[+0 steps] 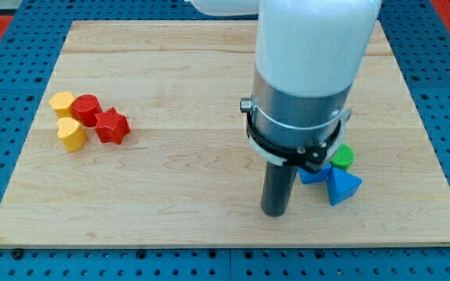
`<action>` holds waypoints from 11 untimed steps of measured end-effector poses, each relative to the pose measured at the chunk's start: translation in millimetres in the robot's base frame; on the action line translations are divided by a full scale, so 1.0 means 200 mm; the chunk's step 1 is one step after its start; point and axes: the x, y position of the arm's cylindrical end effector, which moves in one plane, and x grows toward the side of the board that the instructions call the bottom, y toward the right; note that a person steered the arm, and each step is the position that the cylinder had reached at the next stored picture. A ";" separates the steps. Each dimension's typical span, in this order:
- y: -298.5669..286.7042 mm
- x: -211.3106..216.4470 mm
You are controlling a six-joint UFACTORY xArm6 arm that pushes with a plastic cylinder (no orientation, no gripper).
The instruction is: Move the blue cube to the center of the board
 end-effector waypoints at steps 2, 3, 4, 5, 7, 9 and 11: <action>-0.01 0.08; 0.03 0.12; 0.00 0.15; -0.04 0.15; 0.03 0.13; -0.02 0.09; -0.02 0.09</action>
